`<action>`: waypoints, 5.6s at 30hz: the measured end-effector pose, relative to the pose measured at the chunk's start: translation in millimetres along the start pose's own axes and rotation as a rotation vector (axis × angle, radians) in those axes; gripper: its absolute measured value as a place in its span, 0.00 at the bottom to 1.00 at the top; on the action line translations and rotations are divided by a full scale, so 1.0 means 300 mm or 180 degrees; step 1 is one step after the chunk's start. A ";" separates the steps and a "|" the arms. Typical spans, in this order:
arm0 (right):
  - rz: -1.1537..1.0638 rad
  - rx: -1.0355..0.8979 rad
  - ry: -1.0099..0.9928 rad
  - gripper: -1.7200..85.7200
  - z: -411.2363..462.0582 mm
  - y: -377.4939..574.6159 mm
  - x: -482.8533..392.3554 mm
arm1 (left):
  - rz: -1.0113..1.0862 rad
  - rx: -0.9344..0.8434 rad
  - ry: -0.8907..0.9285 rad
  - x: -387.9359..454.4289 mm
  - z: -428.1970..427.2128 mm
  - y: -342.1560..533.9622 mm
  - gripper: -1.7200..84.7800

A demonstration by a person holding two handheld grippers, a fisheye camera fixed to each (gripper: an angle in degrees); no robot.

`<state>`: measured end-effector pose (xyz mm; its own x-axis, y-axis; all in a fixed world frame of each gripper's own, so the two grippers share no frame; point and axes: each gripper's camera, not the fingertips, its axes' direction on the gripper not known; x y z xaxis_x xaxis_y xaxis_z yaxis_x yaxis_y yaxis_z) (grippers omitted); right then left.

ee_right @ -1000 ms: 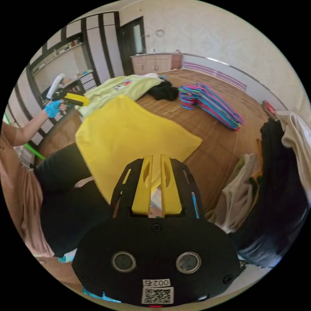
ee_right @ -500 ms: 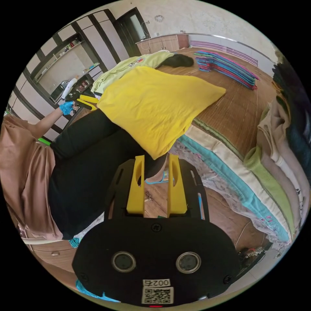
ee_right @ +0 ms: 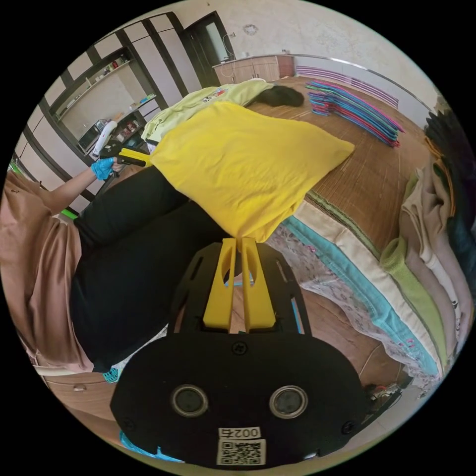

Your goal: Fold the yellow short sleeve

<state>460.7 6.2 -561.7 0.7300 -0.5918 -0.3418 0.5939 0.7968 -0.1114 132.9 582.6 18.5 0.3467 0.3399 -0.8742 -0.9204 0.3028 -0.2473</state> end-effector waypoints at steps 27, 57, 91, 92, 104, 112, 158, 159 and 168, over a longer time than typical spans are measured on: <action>-0.0334 -0.0265 -0.0109 0.02 -0.211 0.240 -0.248 | 0.0086 0.0134 -0.0256 0.181 -0.185 0.163 0.01; -0.0339 0.0664 0.0010 0.01 -0.526 0.285 -0.400 | 0.0375 0.0492 -0.0028 0.509 -0.292 -0.264 0.05; -0.1100 0.0708 0.1011 0.25 -0.462 -0.130 -0.650 | 0.0720 0.0288 -0.0220 1.196 0.040 -0.776 0.01; -0.1148 0.0670 0.1086 0.25 -0.441 -0.148 -0.655 | 0.0712 0.0299 -0.0213 1.199 0.032 -0.772 0.01; -0.1355 0.0457 0.1518 0.17 -0.131 -0.485 -0.647 | 0.0659 0.0358 -0.0056 1.227 -0.051 -0.690 0.01; -0.0934 0.0802 0.1383 0.06 -0.163 -0.581 -0.656 | 0.0649 0.0467 -0.0124 1.256 -0.109 -0.615 0.01; -0.0040 0.0524 0.3185 0.01 -0.975 -1.357 -0.966 | 0.1687 0.2028 -0.2812 1.229 -0.745 -0.692 0.01; -0.0052 0.0490 0.3131 0.01 -0.939 -1.342 -0.966 | 0.1683 0.2030 -0.2740 1.216 -0.730 -0.686 0.01; -0.0179 -0.0384 0.2370 0.01 -0.303 -0.991 -0.946 | 0.2005 0.1278 -0.1550 1.091 -0.163 -0.434 0.01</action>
<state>46.3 -51.6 -516.4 0.2529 -0.4276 -0.8679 0.5511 0.8009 -0.2341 357.3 610.8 -255.8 -0.0799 0.8615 -0.5015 -0.8651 0.1900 0.4642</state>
